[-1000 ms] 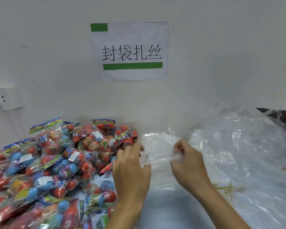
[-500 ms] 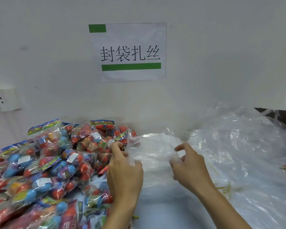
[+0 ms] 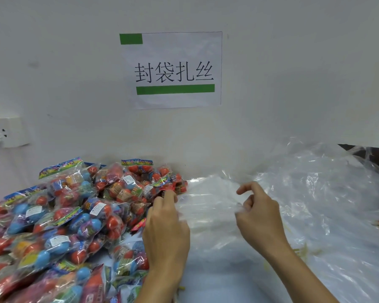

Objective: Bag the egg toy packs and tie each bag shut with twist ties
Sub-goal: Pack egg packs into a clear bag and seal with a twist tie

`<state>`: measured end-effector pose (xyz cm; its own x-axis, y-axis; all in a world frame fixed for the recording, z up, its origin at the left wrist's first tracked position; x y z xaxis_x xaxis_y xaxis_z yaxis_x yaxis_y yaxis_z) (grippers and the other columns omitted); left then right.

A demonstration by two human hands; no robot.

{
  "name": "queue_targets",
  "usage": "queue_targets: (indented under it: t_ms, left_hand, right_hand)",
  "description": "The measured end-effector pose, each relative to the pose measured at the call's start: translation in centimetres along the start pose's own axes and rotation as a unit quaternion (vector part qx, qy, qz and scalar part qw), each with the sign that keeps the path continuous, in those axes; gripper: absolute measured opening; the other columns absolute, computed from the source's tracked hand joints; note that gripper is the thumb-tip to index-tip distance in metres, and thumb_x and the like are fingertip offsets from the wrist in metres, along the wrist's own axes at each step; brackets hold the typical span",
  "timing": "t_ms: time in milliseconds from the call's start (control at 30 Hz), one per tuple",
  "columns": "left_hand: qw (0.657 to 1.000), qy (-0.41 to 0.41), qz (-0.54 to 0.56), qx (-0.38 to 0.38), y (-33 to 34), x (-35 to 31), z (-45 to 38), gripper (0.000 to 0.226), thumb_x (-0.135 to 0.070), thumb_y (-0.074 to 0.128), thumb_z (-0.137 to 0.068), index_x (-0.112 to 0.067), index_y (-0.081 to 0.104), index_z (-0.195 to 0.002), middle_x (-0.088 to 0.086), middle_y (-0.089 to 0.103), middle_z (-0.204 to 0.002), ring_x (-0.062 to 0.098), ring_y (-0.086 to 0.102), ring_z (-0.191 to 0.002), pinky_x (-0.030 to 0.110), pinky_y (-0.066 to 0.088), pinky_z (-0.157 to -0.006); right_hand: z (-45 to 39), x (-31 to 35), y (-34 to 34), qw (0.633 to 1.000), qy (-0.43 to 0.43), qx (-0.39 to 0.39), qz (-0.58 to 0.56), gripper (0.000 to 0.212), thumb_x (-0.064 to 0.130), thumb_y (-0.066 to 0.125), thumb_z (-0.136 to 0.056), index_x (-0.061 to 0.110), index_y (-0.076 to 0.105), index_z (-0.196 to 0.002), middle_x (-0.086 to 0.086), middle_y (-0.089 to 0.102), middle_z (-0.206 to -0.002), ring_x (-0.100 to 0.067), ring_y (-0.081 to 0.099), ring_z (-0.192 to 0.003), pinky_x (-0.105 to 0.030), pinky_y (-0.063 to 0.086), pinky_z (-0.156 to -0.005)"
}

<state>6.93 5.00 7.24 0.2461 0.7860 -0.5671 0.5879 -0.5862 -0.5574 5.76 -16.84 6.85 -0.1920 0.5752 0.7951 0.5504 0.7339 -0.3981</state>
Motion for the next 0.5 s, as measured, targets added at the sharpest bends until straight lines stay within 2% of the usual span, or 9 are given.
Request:
queue_targets:
  t_ms: [67, 133, 200, 267, 367, 433, 500]
  left_hand:
    - [0.999, 0.010, 0.027, -0.017, -0.2, -0.2, -0.1, 0.033, 0.006, 0.059, -0.082, -0.020, 0.052, -0.102, -0.004, 0.050, -0.089, 0.018, 0.051, -0.075, 0.024, 0.034, -0.055]
    - [0.999, 0.010, 0.038, -0.021, -0.1, -0.2, -0.2, 0.034, 0.000, 0.062, -0.082, -0.021, 0.049, -0.106, -0.005, 0.046, -0.095, 0.016, 0.048, -0.082, 0.020, 0.031, -0.057]
    - [1.000, -0.009, 0.026, -0.005, 0.4, 0.4, -0.2, 0.037, -0.014, 0.067, -0.083, -0.024, 0.044, -0.111, -0.005, 0.041, -0.102, 0.015, 0.039, -0.093, 0.022, 0.031, -0.064]
    - [0.999, -0.035, 0.007, 0.029, 1.1, 1.2, -0.1, 0.041, -0.028, 0.069, -0.084, -0.027, 0.040, -0.113, -0.005, 0.038, -0.103, 0.013, 0.034, -0.095, 0.024, 0.032, -0.068]
    - [0.996, -0.049, 0.053, 0.049, 1.7, 1.6, -0.2, 0.042, -0.025, 0.073, -0.084, -0.028, 0.043, -0.112, -0.005, 0.042, -0.100, 0.012, 0.042, -0.084, 0.025, 0.034, -0.066]
    - [0.991, -0.027, 0.123, 0.046, 1.7, 1.0, -0.3, 0.042, -0.017, 0.076, -0.082, -0.029, 0.045, -0.108, -0.005, 0.045, -0.100, 0.004, 0.047, -0.082, 0.022, 0.038, -0.064]
    - [0.981, 0.013, 0.187, 0.038, 1.5, 0.0, -0.3, 0.047, -0.016, 0.078, -0.080, -0.034, 0.046, -0.111, -0.009, 0.046, -0.104, -0.005, 0.048, -0.091, 0.016, 0.043, -0.071]
  right_hand:
    - [-0.1, -0.4, -0.5, 1.000, 0.011, -0.021, 0.007, 0.040, -0.005, 0.054, -0.078, 0.033, 0.052, -0.089, 0.011, 0.043, -0.047, -0.005, 0.046, -0.050, -0.024, 0.036, -0.047]
    - [-0.1, -0.7, -0.4, 0.999, 0.024, -0.014, 0.027, 0.038, -0.003, 0.053, -0.076, 0.032, 0.053, -0.092, 0.008, 0.042, -0.049, -0.008, 0.044, -0.049, -0.031, 0.040, -0.051]
    - [0.0, -1.1, 0.1, 0.998, 0.046, 0.023, 0.042, 0.036, 0.003, 0.057, -0.075, 0.034, 0.051, -0.093, 0.006, 0.046, -0.058, -0.011, 0.046, -0.054, -0.033, 0.042, -0.054]
    - [0.2, -1.4, 0.9, 0.992, 0.057, 0.081, 0.072, 0.036, 0.015, 0.066, -0.073, 0.039, 0.049, -0.094, 0.004, 0.051, -0.067, -0.016, 0.051, -0.062, -0.032, 0.045, -0.058]
    - [0.6, -1.4, 1.8, 0.987, 0.047, 0.138, 0.068, 0.032, 0.022, 0.070, -0.074, 0.042, 0.053, -0.093, 0.001, 0.059, -0.074, -0.015, 0.055, -0.062, -0.029, 0.046, -0.057]
    - [0.5, -1.3, 1.8, 0.991, 0.050, 0.123, 0.023, 0.024, 0.014, 0.064, -0.077, 0.036, 0.059, -0.085, -0.002, 0.062, -0.068, -0.019, 0.061, -0.052, -0.026, 0.045, -0.048]
    - [0.1, -1.5, 0.8, 0.995, 0.070, 0.059, -0.038, 0.024, 0.005, 0.059, -0.080, 0.028, 0.061, -0.081, -0.005, 0.062, -0.066, -0.024, 0.067, -0.048, -0.023, 0.044, -0.042]
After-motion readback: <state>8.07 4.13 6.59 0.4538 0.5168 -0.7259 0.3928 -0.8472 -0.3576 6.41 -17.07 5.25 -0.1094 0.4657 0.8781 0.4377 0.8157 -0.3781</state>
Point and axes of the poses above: each hand's wrist, its own z-axis away from the middle knuckle, its own y-axis out of the palm, x = y × z, the point moved 9 cm from there along -z, towards the middle knuckle
